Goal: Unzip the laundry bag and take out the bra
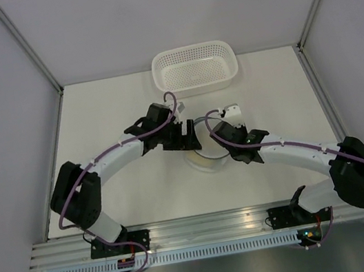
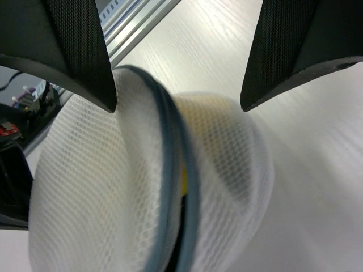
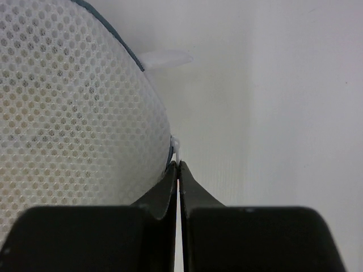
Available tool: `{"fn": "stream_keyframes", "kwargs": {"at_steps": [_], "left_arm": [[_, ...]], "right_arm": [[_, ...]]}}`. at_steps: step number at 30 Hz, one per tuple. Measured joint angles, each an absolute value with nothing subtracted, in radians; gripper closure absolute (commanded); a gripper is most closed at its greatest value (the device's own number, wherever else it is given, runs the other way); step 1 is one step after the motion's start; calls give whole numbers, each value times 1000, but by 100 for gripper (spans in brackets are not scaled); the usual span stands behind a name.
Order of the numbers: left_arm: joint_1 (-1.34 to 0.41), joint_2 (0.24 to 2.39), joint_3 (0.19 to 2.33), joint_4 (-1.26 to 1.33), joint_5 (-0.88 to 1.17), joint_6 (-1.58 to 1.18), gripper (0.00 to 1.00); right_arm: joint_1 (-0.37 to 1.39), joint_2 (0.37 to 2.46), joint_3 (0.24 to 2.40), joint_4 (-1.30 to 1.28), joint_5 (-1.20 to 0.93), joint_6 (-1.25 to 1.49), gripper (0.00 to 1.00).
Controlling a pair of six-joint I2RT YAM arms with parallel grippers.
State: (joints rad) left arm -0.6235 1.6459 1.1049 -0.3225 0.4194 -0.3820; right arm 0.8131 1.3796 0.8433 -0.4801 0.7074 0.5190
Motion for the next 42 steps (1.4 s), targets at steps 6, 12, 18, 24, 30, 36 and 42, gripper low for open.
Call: {"fn": "stream_keyframes", "kwargs": {"at_steps": [6,12,18,24,30,36,42], "left_arm": [[-624,1409,912,-281,253,-557,5],[-647,1190,686,-117,211,-770,5],[-661,1208,644,-6,230,-899,7],[-681,1278,628,140,263,-973,24],[-687,1352,628,204,280,-1008,74],[-687,1369,628,231,284,-1016,92],[-692,1369,628,236,263,-1016,93]], "right_arm": [[810,1331,787,-434,545,500,99],[808,1296,726,-322,151,435,100],[809,1280,719,-225,-102,398,100],[809,1274,719,-172,-198,392,100],[809,1274,719,-144,-236,392,100],[809,1274,724,-188,-191,392,99],[816,1268,776,-294,-62,390,99]]}}
